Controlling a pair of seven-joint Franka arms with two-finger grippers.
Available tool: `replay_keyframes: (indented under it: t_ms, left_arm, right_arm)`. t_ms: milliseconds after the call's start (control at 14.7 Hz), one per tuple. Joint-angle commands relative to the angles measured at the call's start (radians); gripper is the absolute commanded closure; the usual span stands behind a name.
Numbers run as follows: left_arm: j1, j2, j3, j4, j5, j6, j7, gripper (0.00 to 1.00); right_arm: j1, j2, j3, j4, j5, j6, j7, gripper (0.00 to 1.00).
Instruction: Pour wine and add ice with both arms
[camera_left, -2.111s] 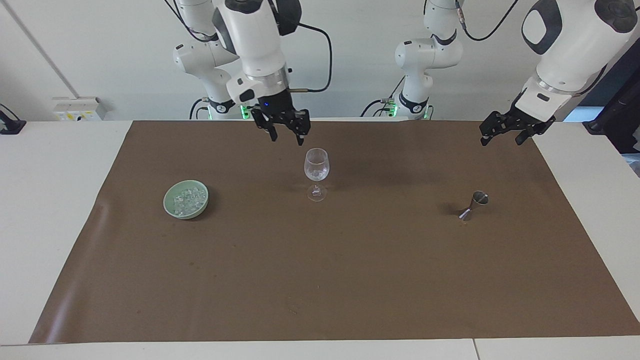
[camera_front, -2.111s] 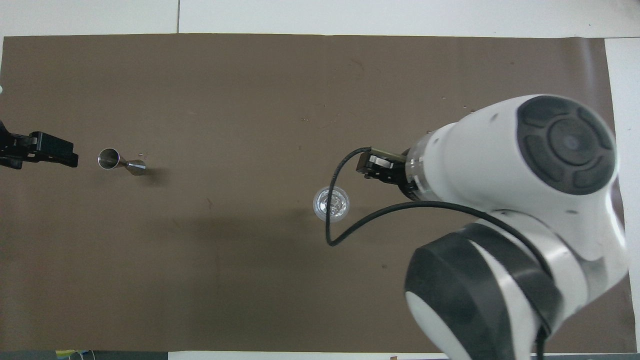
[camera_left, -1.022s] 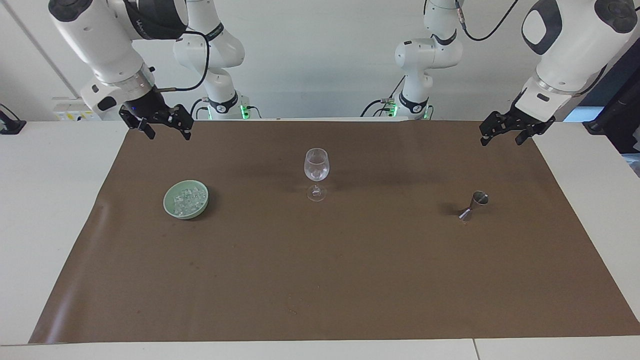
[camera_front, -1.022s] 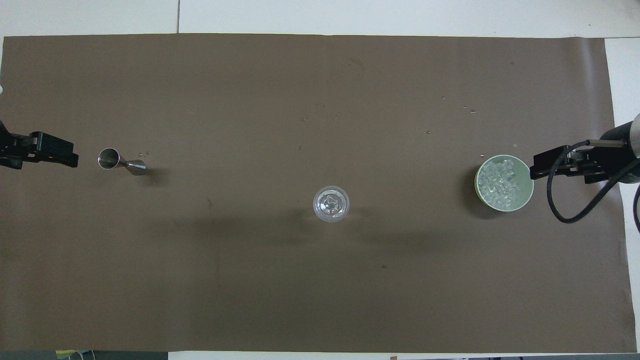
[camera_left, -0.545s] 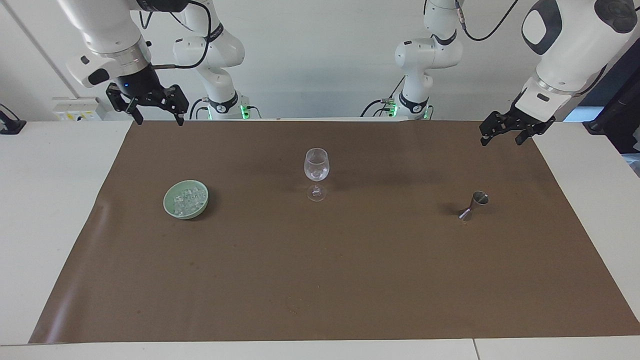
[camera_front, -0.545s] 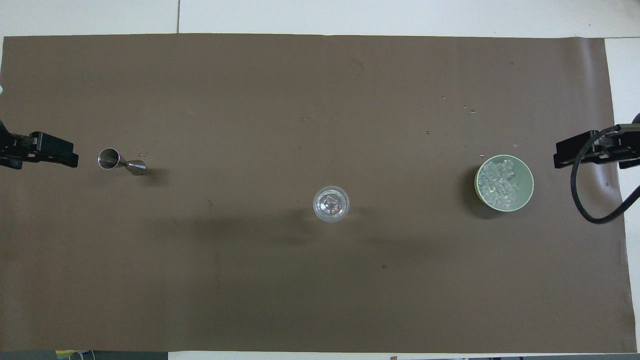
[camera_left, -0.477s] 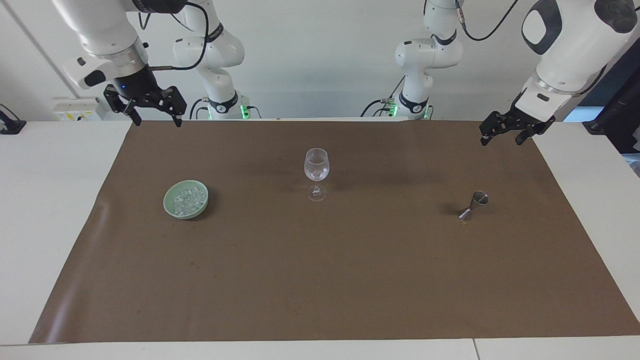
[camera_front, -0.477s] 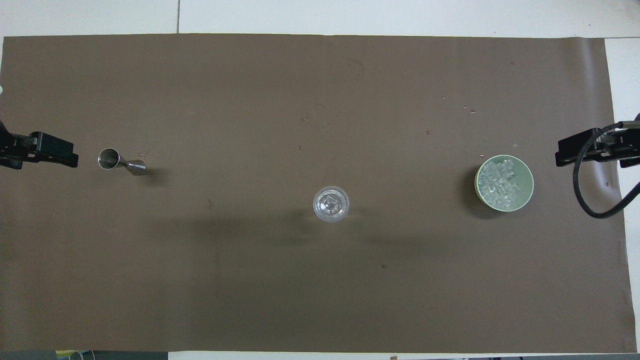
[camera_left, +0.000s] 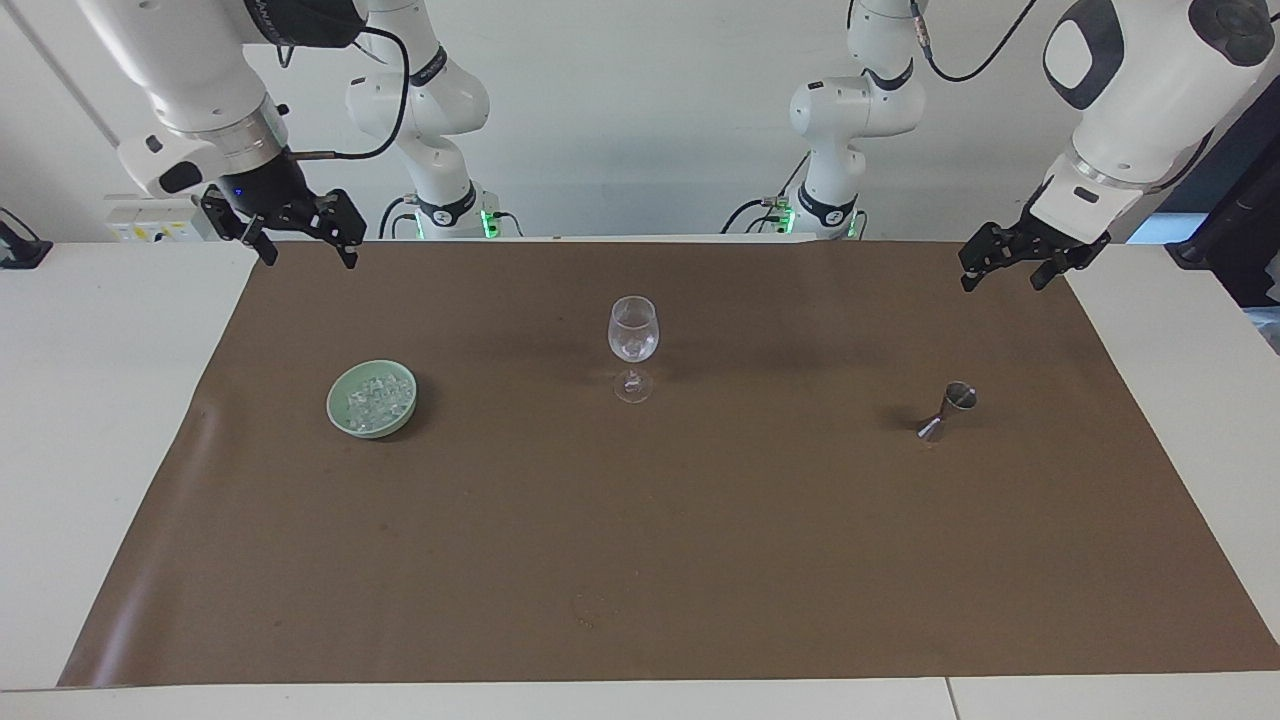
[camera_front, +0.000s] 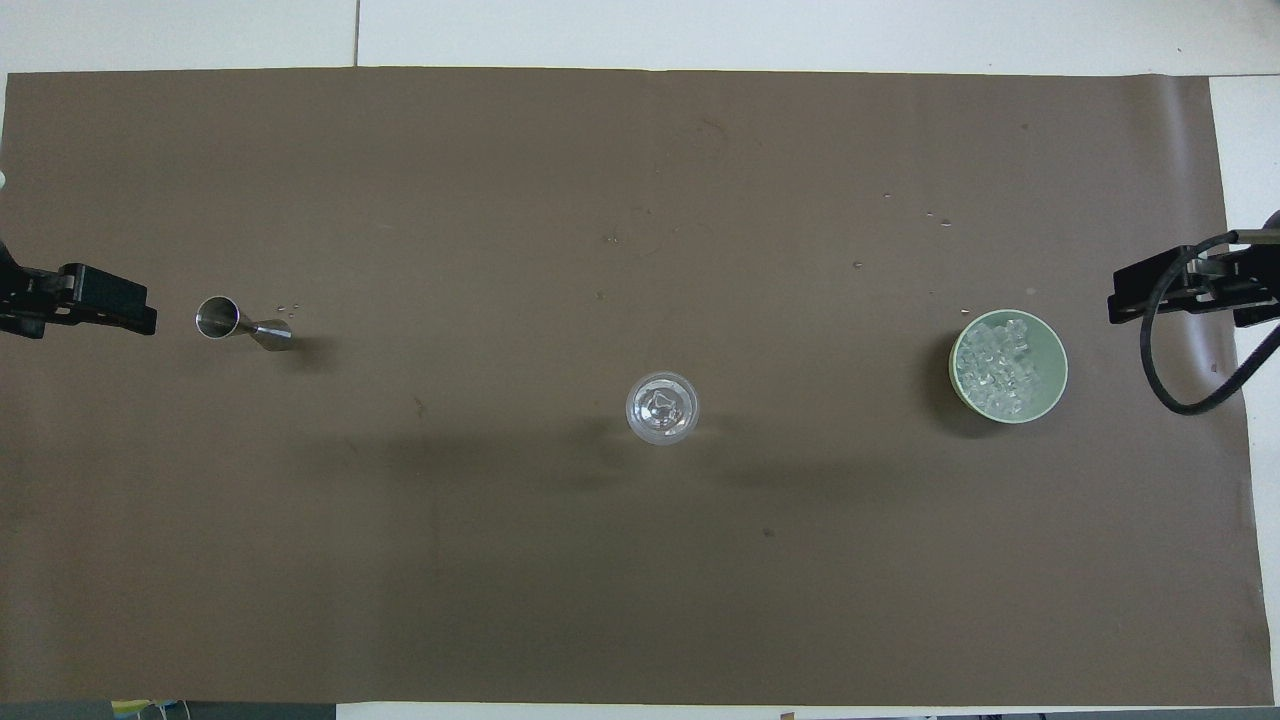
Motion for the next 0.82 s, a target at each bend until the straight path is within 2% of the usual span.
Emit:
replay_keyframes:
  t_ms: [0, 749]
  left_arm:
    - [-0.005, -0.025, 0.006, -0.028, 0.020, 0.010, 0.009, 0.00]
    - [-0.005, -0.026, 0.006, -0.028, 0.019, 0.010, 0.009, 0.00]
  right_arm:
    - [-0.001, -0.004, -0.005, 0.001, 0.008, 0.025, -0.019, 0.00]
    - [-0.013, 0.005, -0.004, 0.014, 0.007, 0.045, -0.021, 0.00]
